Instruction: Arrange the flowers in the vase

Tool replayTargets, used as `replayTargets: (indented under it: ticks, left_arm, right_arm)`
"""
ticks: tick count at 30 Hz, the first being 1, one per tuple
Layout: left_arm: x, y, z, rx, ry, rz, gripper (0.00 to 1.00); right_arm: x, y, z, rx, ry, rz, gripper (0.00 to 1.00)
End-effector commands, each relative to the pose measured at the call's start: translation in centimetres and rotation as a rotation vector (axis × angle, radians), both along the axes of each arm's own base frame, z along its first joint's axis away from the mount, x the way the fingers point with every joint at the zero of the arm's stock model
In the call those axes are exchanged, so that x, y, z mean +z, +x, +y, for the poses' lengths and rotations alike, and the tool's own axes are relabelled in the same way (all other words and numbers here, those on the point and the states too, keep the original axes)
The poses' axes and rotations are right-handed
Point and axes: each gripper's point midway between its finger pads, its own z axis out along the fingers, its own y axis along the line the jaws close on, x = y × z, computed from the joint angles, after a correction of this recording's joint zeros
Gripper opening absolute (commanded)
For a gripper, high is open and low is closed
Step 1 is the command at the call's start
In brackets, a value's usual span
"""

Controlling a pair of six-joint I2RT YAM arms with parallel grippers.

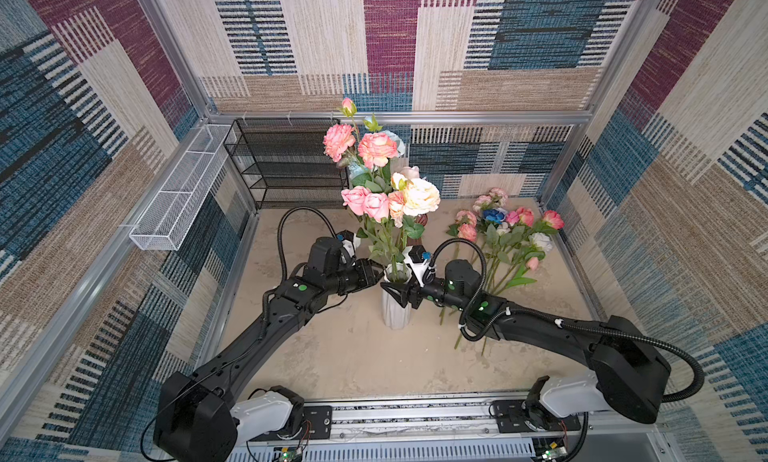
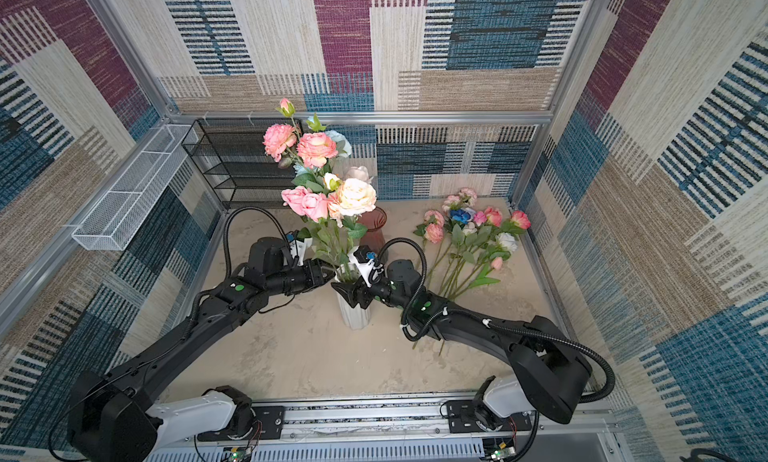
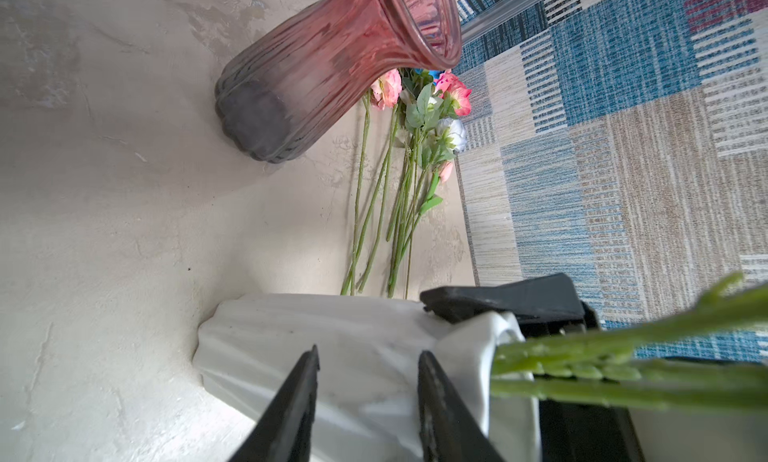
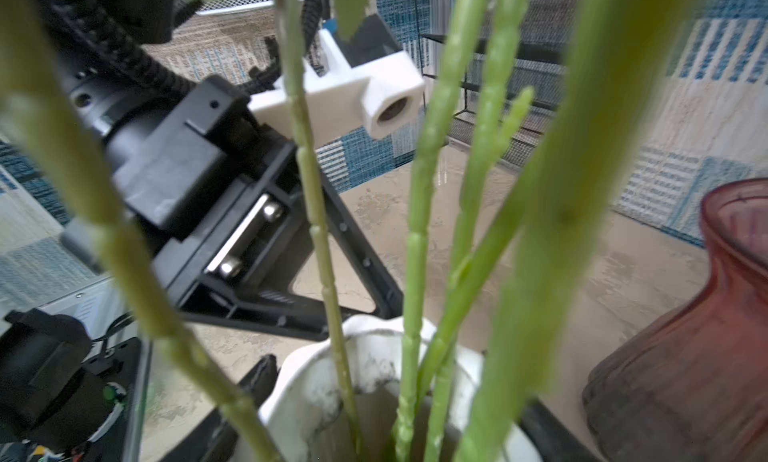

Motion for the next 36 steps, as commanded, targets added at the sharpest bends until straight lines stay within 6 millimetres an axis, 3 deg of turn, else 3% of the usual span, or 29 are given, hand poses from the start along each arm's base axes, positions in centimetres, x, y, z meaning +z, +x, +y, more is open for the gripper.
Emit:
replayTargets:
  ticks: [1,8,16,21,29,36]
  left_arm:
    - [1.2,-0.2,-0.5,-0.027,-0.041,-0.029,0.42]
    - [1.3,-0.1,0.4,0.005,-0.015,-0.035,0.41]
    - [0.9,0.6,5.4,0.189,0.043,-0.013,0.42]
    - [0.5,0.8,6.4,0.204,0.029,0.000,0.42]
    - [0.6,1.7,4.4,0.122,-0.049,0.013,0.42]
    - [0.9,2.6,3.9,0.114,-0.074,0.014,0.43]
  right_arm:
    - [1.1,0.5,0.4,-0.008,0.037,-0.022,0.68]
    - [2.0,1.1,1.1,-0.022,0.053,-0.052,0.50]
    - [2.8,1.7,1.0,-0.075,0.066,-0.094,0.33]
    - [3.4,1.6,0.8,-0.100,0.093,-0.127,0.00]
    - [4.4,0.6,0.9,-0.120,0.113,-0.184,0.00]
    - [5.8,1.1,1.2,-0.144,0.152,-0.222,0.00]
